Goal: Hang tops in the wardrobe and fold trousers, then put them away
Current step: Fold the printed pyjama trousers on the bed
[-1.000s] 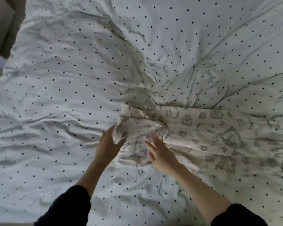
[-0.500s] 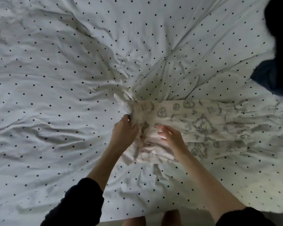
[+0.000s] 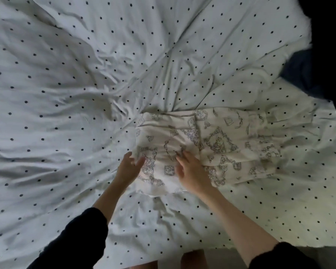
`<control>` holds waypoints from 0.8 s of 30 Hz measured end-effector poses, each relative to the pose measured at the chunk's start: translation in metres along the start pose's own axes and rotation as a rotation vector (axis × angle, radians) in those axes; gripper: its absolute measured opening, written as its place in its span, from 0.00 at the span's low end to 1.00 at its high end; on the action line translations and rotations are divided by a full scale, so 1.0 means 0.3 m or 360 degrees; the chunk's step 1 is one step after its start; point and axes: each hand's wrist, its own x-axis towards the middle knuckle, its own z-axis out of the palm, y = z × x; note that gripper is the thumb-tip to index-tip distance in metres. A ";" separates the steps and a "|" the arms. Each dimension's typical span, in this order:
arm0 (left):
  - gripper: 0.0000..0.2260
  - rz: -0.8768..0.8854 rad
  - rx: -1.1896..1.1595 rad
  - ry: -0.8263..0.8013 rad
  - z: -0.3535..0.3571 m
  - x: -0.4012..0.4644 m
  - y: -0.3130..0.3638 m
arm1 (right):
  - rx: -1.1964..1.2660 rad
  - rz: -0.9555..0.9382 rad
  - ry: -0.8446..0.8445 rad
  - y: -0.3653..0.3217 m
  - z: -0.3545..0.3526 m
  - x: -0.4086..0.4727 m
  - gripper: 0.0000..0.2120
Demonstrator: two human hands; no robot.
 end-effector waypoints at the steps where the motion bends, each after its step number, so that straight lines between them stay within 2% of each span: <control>1: 0.30 -0.0064 -0.0158 -0.0011 0.006 0.020 -0.008 | -0.0050 -0.0015 -0.0018 0.011 0.020 0.006 0.21; 4: 0.28 -0.0222 -0.0484 -0.0061 0.024 0.059 0.001 | 0.0076 -0.0048 -0.0090 0.049 0.036 0.016 0.22; 6: 0.23 -0.0206 -0.0493 -0.0145 0.035 0.054 0.029 | 0.0298 -0.0003 -0.0201 0.057 0.008 0.015 0.21; 8: 0.19 -0.0158 -0.0451 -0.0039 0.042 0.031 0.070 | 0.0656 0.0134 -0.0210 0.055 -0.046 0.000 0.20; 11: 0.21 0.0059 -0.0237 0.0231 0.047 -0.052 0.188 | 0.0965 0.0311 -0.0064 0.072 -0.163 -0.046 0.19; 14: 0.21 0.0391 0.0075 0.0329 0.099 -0.167 0.325 | 0.1205 0.0476 0.0068 0.124 -0.256 -0.098 0.20; 16: 0.20 0.0648 0.0174 0.0138 0.173 -0.260 0.428 | 0.1545 0.0677 0.0219 0.178 -0.329 -0.141 0.20; 19: 0.18 0.0862 0.0233 -0.0516 0.318 -0.347 0.538 | 0.1799 0.0875 0.0552 0.278 -0.437 -0.202 0.13; 21: 0.14 0.0987 0.0345 -0.0731 0.396 -0.366 0.560 | 0.1698 0.0906 0.0726 0.353 -0.473 -0.233 0.16; 24: 0.14 0.1061 0.0509 -0.0538 0.446 -0.337 0.523 | 0.0988 0.0769 0.0772 0.442 -0.460 -0.280 0.16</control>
